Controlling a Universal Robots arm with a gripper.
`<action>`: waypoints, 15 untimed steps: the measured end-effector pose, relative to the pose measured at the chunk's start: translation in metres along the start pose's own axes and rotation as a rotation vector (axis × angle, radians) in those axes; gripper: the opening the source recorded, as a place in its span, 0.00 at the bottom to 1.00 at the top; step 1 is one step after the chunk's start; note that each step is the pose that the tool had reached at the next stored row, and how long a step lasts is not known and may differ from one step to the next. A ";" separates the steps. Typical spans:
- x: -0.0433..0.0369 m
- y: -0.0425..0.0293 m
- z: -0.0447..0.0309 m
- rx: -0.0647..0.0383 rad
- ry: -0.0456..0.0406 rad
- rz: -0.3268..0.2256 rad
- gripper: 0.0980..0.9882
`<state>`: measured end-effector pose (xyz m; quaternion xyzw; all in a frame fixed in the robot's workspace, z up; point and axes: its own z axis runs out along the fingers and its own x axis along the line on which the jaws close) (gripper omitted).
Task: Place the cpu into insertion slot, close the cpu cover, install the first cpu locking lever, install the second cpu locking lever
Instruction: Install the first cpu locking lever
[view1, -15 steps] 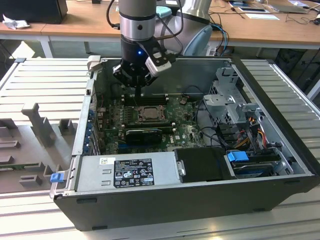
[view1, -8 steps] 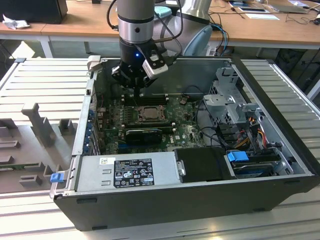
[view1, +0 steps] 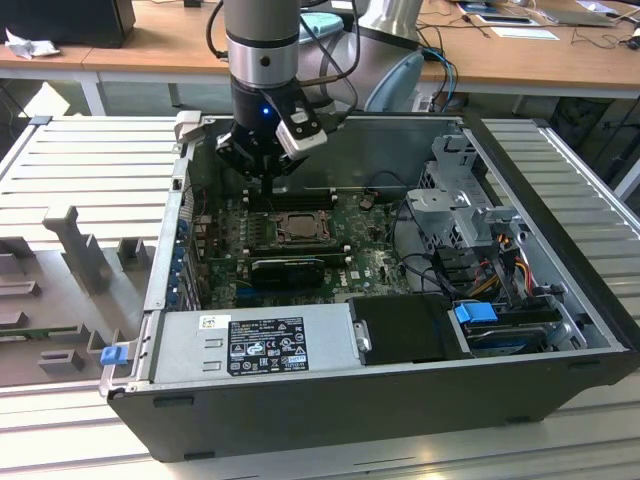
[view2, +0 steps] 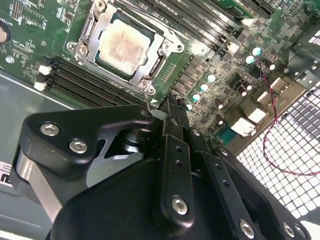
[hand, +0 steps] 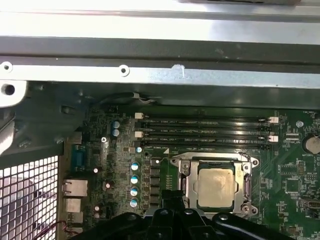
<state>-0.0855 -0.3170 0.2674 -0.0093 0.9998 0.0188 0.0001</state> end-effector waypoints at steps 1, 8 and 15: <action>0.0000 0.0000 0.0003 0.000 -0.0006 0.013 0.01; 0.0105 0.0002 0.0011 0.000 -0.0018 0.044 0.01; 0.0183 0.0085 0.0067 0.000 -0.0017 0.044 0.01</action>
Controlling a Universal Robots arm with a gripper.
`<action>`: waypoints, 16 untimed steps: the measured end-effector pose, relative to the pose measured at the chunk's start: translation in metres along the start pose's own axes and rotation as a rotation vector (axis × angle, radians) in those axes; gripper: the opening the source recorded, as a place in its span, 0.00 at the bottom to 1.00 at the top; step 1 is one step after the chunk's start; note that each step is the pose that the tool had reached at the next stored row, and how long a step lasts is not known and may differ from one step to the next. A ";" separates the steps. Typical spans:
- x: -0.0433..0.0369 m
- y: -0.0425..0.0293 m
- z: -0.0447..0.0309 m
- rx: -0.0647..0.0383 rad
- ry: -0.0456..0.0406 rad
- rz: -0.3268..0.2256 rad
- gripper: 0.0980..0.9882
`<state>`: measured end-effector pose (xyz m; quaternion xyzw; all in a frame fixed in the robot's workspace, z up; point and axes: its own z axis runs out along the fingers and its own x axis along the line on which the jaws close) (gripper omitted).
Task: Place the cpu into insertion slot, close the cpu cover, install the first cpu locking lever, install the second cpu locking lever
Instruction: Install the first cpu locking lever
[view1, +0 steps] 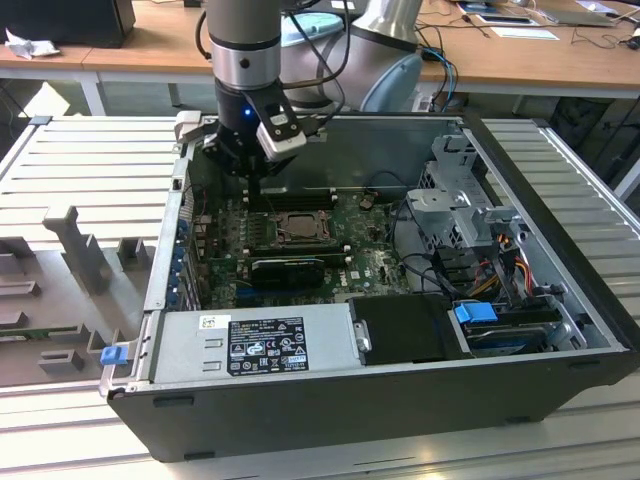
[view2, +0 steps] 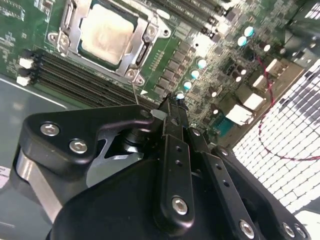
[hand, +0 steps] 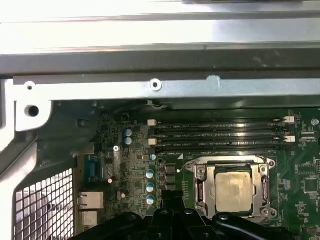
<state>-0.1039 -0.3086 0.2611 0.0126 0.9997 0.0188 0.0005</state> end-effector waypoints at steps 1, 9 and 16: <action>0.0008 0.0019 0.0013 0.000 0.0000 0.000 0.01; 0.0049 0.0213 0.0038 0.000 0.0000 0.000 0.01; -0.0019 0.0228 0.0041 0.002 0.0000 0.000 0.01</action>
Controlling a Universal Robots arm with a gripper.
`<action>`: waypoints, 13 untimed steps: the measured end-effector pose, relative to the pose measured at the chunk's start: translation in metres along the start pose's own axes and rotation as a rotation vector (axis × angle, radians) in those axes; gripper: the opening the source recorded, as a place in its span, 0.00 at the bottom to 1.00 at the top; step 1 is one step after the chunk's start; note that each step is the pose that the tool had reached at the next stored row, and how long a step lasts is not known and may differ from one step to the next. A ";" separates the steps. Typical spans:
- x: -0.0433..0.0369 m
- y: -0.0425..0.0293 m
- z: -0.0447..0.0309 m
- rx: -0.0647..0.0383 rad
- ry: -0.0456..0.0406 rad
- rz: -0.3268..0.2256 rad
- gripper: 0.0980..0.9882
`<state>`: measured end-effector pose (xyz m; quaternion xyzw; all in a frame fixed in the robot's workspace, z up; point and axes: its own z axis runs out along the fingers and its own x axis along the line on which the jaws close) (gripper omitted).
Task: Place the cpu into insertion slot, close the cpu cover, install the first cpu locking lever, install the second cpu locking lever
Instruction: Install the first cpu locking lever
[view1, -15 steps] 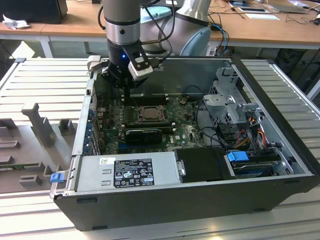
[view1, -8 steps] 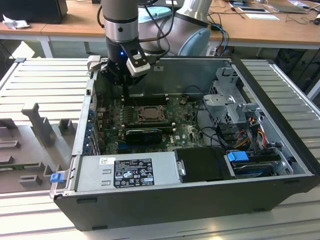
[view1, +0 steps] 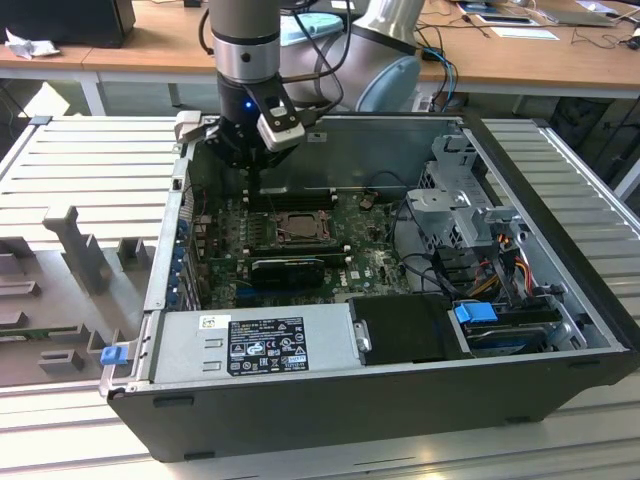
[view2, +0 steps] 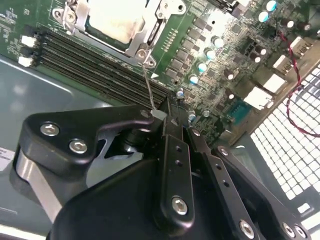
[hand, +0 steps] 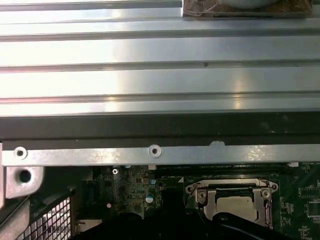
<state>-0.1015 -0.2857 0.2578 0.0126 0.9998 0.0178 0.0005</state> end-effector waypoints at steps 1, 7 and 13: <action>-0.0022 0.0001 0.0001 0.000 0.0000 0.000 0.01; -0.0102 0.0002 0.0003 0.001 0.0000 0.000 0.01; -0.0202 0.0005 0.0004 0.001 0.0000 0.000 0.01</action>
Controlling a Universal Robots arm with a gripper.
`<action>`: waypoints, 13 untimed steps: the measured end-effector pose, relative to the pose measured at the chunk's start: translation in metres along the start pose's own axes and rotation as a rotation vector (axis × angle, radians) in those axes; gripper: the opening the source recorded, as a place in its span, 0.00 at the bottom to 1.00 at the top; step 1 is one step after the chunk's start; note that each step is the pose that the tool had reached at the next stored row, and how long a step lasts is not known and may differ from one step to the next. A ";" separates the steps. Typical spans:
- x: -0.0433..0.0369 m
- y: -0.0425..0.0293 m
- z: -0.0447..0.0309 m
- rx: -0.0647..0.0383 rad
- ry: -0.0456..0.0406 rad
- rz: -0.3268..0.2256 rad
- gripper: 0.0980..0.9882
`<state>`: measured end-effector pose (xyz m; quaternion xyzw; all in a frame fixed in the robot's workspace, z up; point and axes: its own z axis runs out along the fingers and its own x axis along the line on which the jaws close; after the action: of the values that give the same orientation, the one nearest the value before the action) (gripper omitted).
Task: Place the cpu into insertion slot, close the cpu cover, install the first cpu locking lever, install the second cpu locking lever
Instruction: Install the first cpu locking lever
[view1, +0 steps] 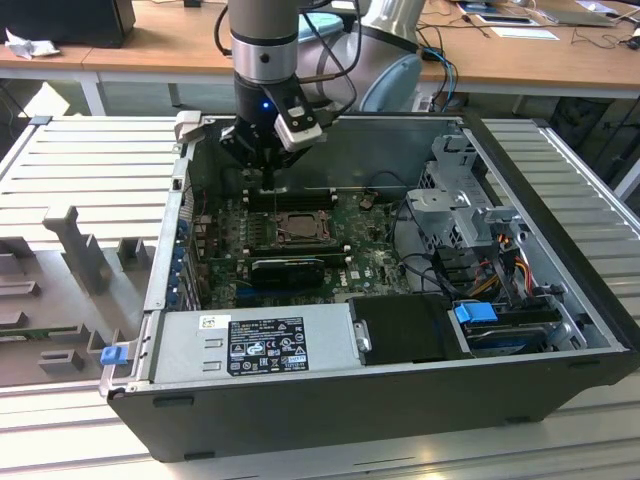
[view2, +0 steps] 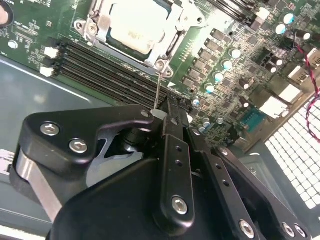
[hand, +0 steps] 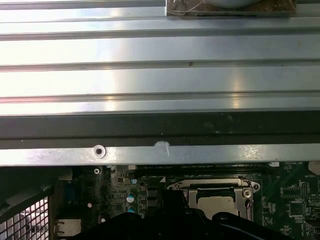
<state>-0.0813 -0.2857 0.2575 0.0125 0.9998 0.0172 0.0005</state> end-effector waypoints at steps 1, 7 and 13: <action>-0.0011 0.0000 0.0000 0.000 0.0001 0.000 0.01; -0.0034 0.0001 0.0001 0.000 0.0000 0.000 0.01; -0.0053 0.0001 0.0001 0.000 0.0000 0.000 0.01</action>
<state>-0.0759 -0.2857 0.2574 0.0126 0.9998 0.0172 0.0005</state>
